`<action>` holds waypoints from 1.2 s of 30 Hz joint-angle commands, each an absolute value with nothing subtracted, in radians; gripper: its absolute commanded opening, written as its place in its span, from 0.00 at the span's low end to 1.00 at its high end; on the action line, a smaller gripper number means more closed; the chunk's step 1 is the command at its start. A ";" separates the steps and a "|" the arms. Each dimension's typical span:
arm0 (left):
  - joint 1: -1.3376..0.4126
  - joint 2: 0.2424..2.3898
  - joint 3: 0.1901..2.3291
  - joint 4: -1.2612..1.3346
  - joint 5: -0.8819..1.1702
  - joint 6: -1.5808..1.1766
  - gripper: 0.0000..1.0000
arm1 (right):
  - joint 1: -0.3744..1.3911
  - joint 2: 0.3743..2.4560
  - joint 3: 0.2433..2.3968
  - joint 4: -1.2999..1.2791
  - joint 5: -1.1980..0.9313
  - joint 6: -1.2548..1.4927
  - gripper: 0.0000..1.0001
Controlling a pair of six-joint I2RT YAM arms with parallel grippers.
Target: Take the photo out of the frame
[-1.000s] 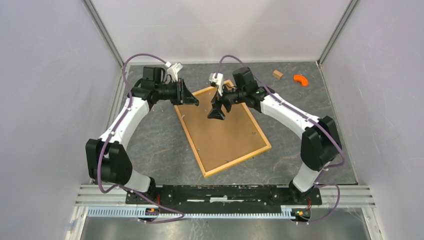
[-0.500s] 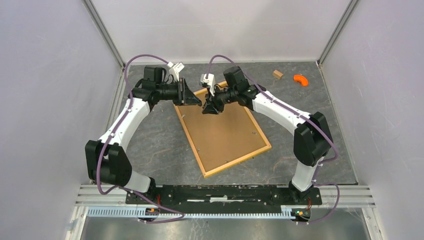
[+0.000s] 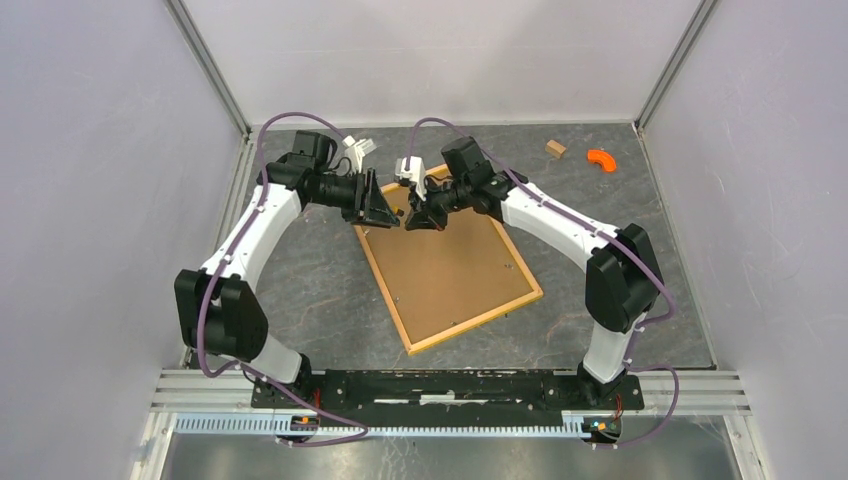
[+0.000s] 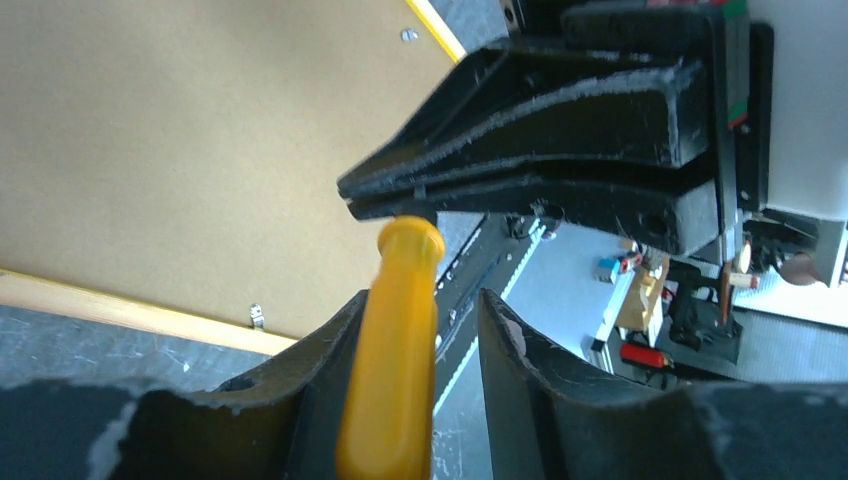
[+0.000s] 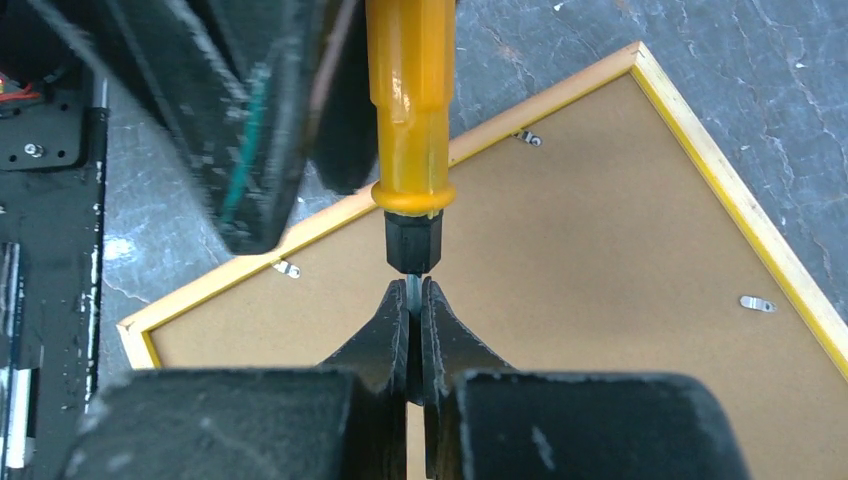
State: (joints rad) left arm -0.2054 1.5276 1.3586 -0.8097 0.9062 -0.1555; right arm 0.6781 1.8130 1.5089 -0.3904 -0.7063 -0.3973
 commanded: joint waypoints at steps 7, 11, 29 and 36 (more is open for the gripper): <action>-0.211 1.530 1.368 -0.827 1.000 -0.124 0.53 | 0.694 1.793 1.529 -0.399 -0.699 -0.456 0.00; -0.209 1.511 1.329 -0.761 0.981 -0.178 0.56 | 0.701 1.782 1.509 -0.392 -0.707 -0.445 0.00; -0.205 1.441 1.186 -0.514 0.964 -0.347 0.02 | 0.717 1.770 1.465 -0.328 -0.662 -0.376 0.21; -0.187 1.488 1.341 -0.801 0.610 -0.029 0.02 | 0.569 1.815 1.499 -0.508 -0.641 -0.430 0.59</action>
